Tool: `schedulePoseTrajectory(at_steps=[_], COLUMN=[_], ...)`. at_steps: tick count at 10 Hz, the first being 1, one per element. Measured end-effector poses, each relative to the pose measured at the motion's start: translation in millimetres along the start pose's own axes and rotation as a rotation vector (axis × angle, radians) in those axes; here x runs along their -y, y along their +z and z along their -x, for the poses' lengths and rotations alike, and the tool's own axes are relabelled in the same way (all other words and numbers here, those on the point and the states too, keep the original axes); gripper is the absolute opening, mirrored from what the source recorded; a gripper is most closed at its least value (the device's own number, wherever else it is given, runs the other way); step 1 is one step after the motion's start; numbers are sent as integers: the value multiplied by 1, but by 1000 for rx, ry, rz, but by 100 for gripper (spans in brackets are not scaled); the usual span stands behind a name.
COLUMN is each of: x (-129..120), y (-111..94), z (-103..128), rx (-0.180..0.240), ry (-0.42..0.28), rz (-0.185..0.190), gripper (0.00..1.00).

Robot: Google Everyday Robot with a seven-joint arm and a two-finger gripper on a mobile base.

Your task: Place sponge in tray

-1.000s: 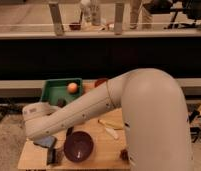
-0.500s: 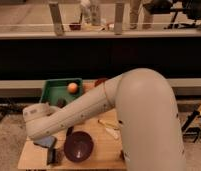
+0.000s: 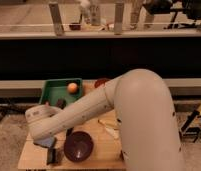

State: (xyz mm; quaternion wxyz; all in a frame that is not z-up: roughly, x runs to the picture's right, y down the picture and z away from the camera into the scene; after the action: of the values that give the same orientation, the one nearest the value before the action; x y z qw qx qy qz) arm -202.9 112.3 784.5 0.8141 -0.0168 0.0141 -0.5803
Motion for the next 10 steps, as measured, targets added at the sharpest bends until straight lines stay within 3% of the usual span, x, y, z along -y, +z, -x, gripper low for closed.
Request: schedulePoseTrajectory(at_steps=[4, 10], x=[10, 28], y=[8, 8], z=[5, 24], rx=[0, 137], ry=[-22, -209], rz=[-35, -85], gripper=[80, 80])
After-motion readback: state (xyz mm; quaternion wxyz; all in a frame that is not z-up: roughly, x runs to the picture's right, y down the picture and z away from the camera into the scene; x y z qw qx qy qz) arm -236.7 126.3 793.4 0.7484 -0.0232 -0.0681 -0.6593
